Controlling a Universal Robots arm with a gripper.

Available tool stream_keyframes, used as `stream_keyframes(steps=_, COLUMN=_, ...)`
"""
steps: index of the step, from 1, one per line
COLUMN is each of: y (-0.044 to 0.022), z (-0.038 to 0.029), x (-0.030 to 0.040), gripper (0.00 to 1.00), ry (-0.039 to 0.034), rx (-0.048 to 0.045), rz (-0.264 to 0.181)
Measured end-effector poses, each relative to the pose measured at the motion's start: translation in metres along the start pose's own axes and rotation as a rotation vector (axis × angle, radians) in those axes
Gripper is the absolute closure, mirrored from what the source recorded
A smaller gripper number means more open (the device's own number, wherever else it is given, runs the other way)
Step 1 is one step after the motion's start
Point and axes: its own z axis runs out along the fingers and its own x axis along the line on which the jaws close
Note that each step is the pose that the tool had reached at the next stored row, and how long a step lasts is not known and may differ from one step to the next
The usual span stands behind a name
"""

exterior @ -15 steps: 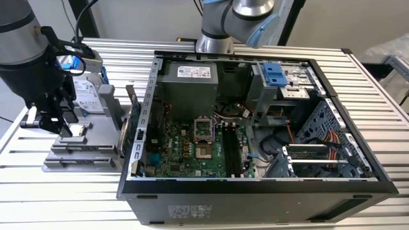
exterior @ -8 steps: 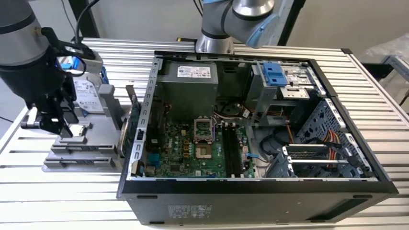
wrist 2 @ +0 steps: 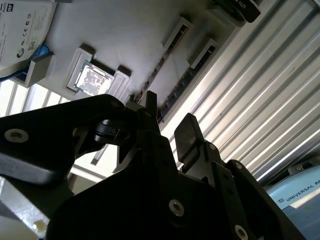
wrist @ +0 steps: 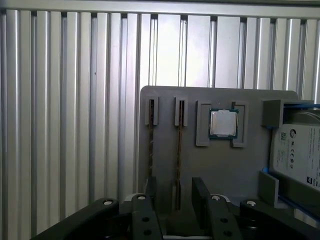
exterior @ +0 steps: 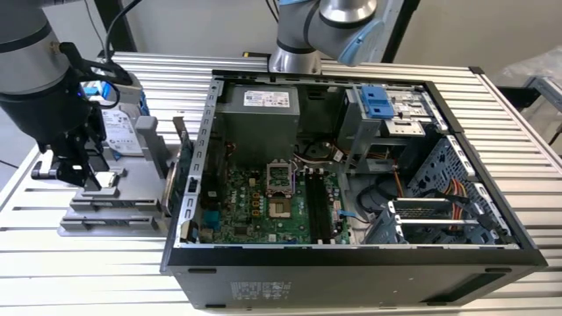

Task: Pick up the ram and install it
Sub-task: 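Pick up the ram and move it above insertion slot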

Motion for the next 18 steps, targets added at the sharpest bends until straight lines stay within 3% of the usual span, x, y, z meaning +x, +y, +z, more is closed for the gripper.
stream_keyframes(steps=18, y=-0.0001, z=0.0045, x=0.0, gripper=0.0, ry=-0.0002, rx=0.0002, rz=0.0)
